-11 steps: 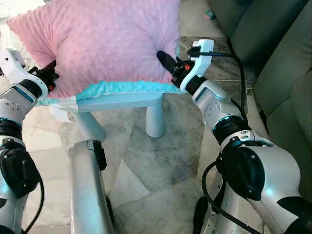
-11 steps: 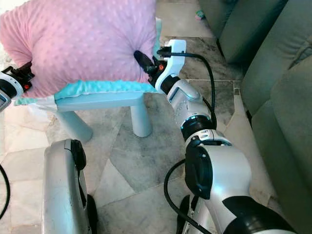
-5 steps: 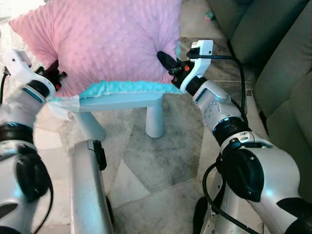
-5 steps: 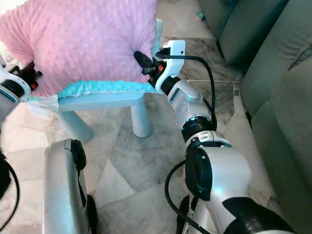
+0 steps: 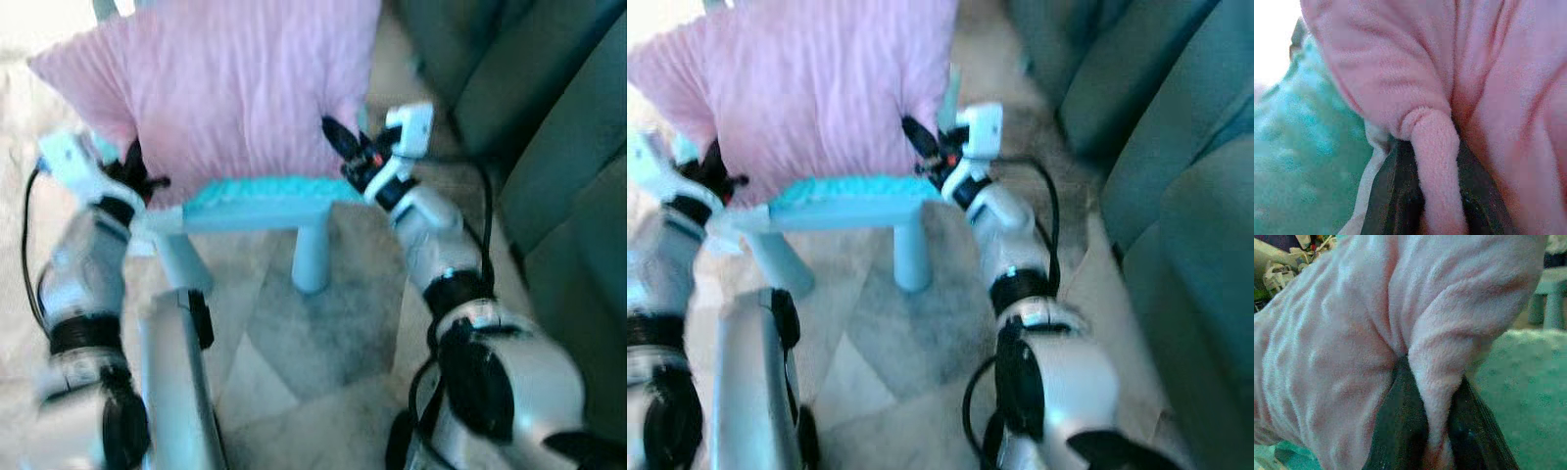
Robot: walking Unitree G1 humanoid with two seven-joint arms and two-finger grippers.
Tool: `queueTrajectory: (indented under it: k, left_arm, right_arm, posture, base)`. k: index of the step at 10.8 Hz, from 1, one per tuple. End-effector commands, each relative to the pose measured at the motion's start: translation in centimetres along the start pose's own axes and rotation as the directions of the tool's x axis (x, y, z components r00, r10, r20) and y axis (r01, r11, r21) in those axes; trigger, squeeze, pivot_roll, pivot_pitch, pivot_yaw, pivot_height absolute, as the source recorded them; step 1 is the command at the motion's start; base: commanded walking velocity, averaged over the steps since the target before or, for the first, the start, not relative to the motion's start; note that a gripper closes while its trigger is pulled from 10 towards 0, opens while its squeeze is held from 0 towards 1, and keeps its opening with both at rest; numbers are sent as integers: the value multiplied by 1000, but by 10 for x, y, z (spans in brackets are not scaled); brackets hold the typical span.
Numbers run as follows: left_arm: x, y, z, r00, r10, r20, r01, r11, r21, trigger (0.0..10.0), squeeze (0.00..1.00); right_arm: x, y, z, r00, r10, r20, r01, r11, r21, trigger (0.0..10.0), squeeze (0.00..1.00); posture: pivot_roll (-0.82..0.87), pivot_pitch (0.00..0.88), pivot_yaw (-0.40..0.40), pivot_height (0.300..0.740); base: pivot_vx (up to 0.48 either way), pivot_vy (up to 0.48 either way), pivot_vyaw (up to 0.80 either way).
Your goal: Move the pillow to the sofa
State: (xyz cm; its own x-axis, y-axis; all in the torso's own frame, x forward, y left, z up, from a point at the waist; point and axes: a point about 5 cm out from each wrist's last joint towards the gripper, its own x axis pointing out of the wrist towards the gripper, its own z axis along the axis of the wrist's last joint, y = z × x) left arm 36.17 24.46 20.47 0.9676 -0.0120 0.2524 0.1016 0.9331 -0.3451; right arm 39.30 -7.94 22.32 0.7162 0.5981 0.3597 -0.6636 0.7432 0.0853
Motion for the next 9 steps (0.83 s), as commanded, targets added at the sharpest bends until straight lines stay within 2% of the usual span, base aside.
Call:
queueTrajectory:
  k: [1, 2, 5, 6, 9]
  left_arm:
    - [-6, -7, 2, 998, 5, 69, -6, 1000, 26, 0, 0]
    - [-18, -10, 1, 991, 30, 127, -33, 999, 23, 0, 0]
    - [-40, -29, -18, 995, 25, 97, -28, 999, 36, 0, 0]
    - [-49, -41, -25, 995, 22, 101, -28, 998, 60, 0, 0]
    - [-57, -59, -39, 999, 28, 45, -31, 997, 64, 0, 0]
  right_arm:
    - [0, 2, 4, 1000, 8, 21, -7, 1000, -28, 0, 0]
    - [-8, -1, 3, 999, -17, 30, 19, 999, -44, 0, 0]
    - [-27, -4, 2, 997, -69, 44, 74, 991, -110, 0, 0]
    - [-46, -3, -2, 993, -109, 41, 114, 982, -149, 0, 0]
    - [-70, 3, -2, 981, -190, 30, 193, 961, -198, 0, 0]
  posture:
    - [-15, 15, -45, 303]
    - [-27, 0, -49, 303]
    - [-28, 0, -48, 303]
    - [-39, 0, -47, 303]
    - [-68, 0, -40, 303]
  base:
    - [0, 0, 0]
    - [0, 0, 0]
    - [0, 0, 0]
    - [0, 0, 0]
    - [0, 0, 0]
